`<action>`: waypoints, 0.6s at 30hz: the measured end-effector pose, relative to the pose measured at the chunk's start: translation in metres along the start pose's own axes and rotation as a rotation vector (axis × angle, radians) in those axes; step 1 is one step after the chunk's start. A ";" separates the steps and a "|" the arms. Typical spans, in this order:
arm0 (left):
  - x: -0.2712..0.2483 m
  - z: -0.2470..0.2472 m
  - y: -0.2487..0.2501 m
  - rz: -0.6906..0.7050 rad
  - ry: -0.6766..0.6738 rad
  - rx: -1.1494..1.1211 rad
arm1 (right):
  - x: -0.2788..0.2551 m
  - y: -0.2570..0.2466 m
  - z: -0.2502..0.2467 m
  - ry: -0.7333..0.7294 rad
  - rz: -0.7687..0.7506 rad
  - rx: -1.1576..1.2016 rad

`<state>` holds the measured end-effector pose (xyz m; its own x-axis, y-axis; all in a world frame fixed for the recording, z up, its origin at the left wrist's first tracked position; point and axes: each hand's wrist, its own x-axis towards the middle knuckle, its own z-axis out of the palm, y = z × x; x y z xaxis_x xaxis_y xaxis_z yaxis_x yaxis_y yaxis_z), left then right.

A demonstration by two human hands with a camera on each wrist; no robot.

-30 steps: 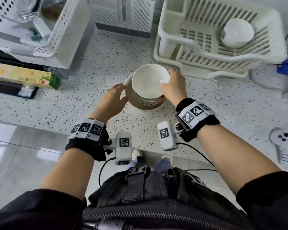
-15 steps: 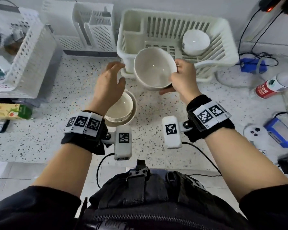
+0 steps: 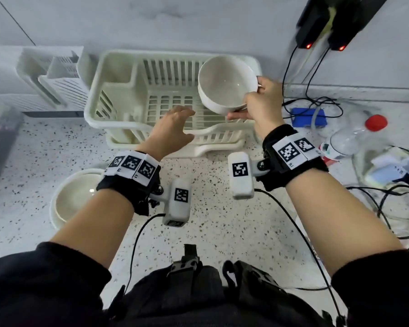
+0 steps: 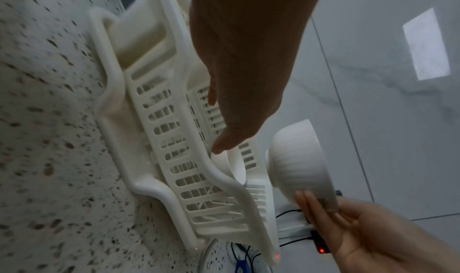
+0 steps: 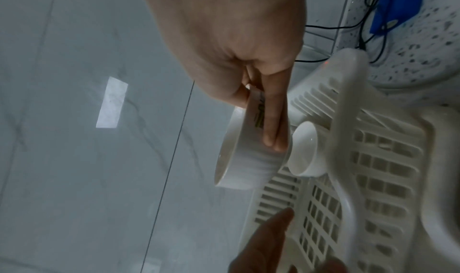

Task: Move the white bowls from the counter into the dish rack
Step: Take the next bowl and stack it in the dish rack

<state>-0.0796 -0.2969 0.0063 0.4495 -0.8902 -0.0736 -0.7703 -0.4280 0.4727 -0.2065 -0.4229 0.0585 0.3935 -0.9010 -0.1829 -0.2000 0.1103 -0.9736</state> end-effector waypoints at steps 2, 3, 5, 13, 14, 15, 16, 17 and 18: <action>0.015 0.004 0.004 -0.021 -0.057 0.011 | 0.018 -0.004 -0.002 -0.001 0.026 -0.003; 0.022 0.006 0.005 -0.031 -0.093 0.016 | 0.026 -0.005 -0.001 0.005 0.045 -0.008; 0.034 0.010 0.004 -0.045 -0.167 0.032 | 0.045 -0.005 0.003 0.015 0.076 -0.014; 0.062 0.024 -0.026 -0.132 -0.393 0.087 | 0.104 0.014 0.029 0.015 0.164 -0.123; 0.063 0.027 -0.030 -0.142 -0.411 0.078 | 0.110 0.017 0.033 0.005 0.184 -0.134; 0.063 0.028 -0.033 -0.145 -0.421 0.078 | 0.114 0.019 0.036 -0.009 0.198 -0.148; 0.064 0.030 -0.035 -0.148 -0.431 0.084 | 0.117 0.021 0.038 -0.025 0.210 -0.163; 0.065 0.032 -0.038 -0.145 -0.440 0.088 | 0.121 0.023 0.042 -0.038 0.225 -0.175; 0.066 0.032 -0.039 -0.136 -0.449 0.091 | 0.124 0.025 0.044 -0.040 0.240 -0.176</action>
<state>-0.0347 -0.3443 -0.0453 0.3247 -0.7958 -0.5112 -0.7633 -0.5396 0.3553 -0.1234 -0.5137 0.0056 0.3510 -0.8401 -0.4135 -0.4427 0.2403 -0.8639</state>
